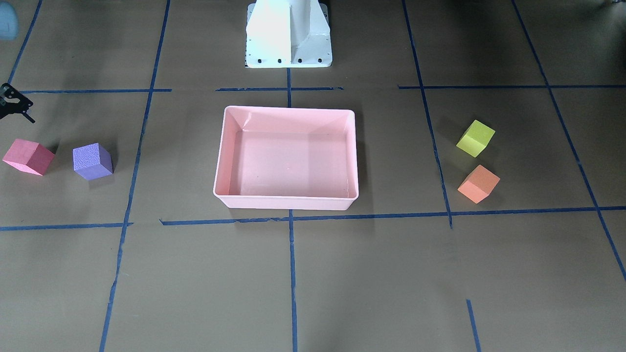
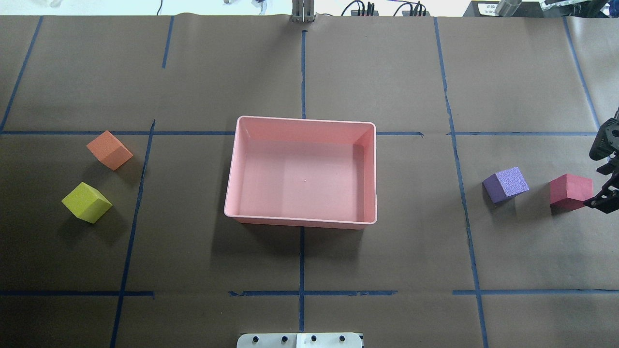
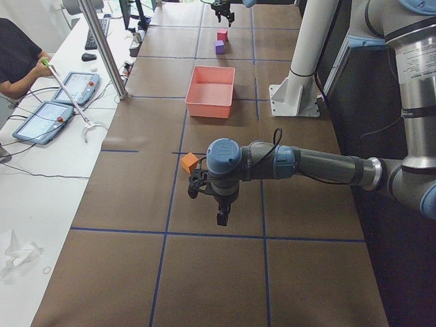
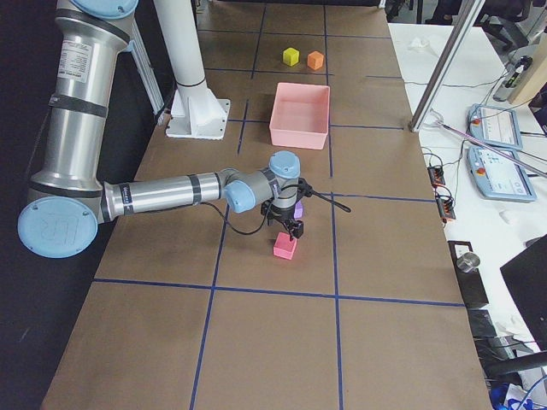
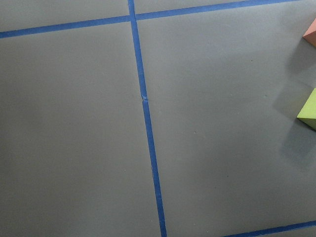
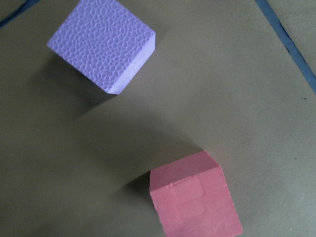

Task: Place blocks into pink bin with both arms
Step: 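Lower the right gripper onto the red cube and grasp it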

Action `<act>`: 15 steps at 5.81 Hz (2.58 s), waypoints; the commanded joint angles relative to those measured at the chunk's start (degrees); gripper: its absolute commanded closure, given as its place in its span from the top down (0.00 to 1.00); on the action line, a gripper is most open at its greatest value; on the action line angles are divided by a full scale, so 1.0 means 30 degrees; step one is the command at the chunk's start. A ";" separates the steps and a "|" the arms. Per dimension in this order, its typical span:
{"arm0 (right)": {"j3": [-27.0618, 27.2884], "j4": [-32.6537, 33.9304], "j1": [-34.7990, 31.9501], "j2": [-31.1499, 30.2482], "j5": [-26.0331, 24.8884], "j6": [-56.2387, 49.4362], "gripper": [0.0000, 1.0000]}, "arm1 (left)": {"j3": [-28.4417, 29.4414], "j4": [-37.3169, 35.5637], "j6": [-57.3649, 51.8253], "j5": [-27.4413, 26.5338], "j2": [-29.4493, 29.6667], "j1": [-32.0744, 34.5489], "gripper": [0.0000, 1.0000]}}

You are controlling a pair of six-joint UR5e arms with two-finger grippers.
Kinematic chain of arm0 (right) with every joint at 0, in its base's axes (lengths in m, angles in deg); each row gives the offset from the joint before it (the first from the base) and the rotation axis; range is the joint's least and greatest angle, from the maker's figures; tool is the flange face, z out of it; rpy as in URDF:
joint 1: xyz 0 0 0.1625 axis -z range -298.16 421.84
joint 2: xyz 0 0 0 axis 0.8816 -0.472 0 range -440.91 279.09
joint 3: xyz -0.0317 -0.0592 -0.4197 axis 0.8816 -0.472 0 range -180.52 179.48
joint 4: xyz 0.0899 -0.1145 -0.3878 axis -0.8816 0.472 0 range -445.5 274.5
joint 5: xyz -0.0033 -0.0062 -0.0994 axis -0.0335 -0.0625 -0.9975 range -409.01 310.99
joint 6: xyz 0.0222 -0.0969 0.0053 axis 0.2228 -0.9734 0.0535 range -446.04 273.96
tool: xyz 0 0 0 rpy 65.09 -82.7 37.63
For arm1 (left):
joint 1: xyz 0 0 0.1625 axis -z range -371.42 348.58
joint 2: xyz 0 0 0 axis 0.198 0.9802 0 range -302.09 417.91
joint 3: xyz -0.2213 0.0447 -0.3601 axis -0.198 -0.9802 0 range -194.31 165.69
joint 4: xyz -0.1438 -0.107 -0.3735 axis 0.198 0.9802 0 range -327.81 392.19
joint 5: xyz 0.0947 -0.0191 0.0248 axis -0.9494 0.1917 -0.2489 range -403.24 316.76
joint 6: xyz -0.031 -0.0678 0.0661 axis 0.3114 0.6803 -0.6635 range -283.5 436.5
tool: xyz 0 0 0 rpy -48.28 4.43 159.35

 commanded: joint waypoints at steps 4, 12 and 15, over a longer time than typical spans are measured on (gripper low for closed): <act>-0.1943 -0.0021 -0.0018 0.1333 -0.0398 -0.3374 0.98 | -0.0058 0.0000 0.0051 0.0145 -0.0088 0.0000 1.00; -0.3704 0.0008 0.1153 0.2036 0.0916 -0.1276 0.58 | -0.0058 0.0000 0.0051 0.0145 -0.0117 0.0000 1.00; -0.0796 0.0850 0.0921 0.2152 0.2954 0.3389 0.01 | 0.0116 -0.0029 0.0138 0.3018 -0.0030 -0.0029 1.00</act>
